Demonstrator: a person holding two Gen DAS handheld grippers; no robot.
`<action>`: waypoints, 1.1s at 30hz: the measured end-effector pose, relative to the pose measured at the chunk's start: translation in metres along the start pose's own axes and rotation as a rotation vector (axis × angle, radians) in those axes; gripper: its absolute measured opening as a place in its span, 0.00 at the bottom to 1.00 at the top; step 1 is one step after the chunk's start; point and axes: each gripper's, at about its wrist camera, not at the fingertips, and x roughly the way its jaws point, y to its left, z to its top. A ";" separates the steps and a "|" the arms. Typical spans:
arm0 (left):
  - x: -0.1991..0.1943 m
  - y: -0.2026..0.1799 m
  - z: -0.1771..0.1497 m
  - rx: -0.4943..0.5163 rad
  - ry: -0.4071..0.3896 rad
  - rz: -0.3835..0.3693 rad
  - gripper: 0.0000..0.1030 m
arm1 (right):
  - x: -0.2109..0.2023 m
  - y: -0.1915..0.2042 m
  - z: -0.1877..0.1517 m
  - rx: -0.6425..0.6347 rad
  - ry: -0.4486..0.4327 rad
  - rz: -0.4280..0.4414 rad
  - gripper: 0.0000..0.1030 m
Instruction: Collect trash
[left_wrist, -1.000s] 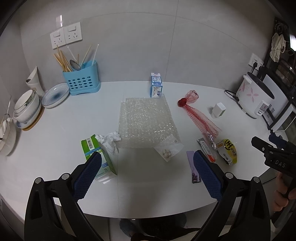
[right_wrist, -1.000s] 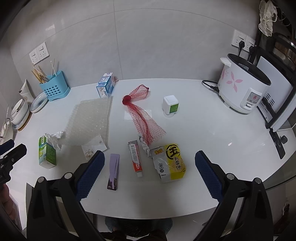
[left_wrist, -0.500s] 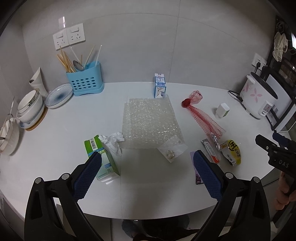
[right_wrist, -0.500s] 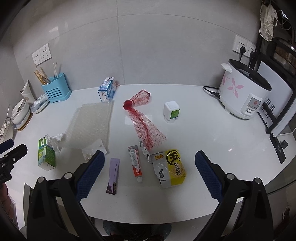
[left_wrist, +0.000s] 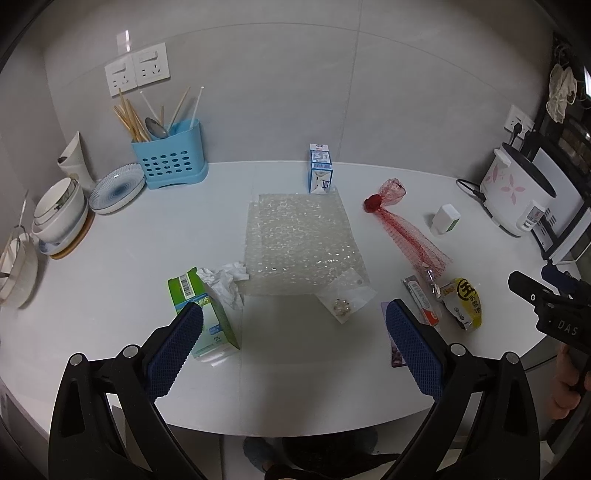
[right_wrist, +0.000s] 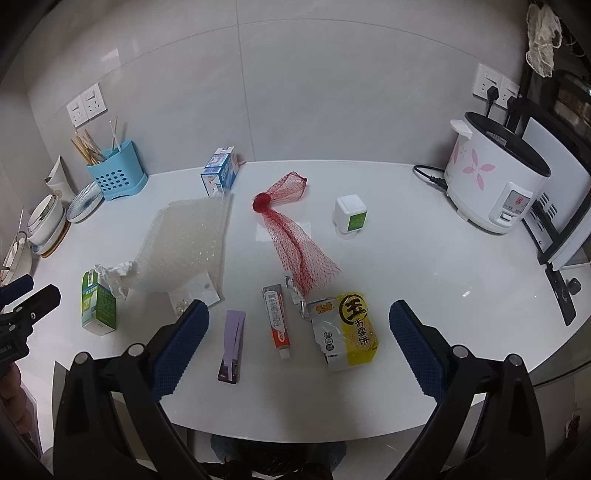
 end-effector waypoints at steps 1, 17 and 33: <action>0.001 0.001 0.000 -0.002 0.004 0.000 0.94 | 0.000 0.000 0.000 0.002 0.003 0.000 0.92; 0.002 0.006 0.000 -0.010 0.027 -0.013 0.94 | 0.004 0.001 0.000 -0.018 0.021 0.005 0.92; 0.004 0.007 -0.004 -0.013 0.038 -0.018 0.94 | 0.005 0.004 0.002 -0.038 0.030 0.028 0.92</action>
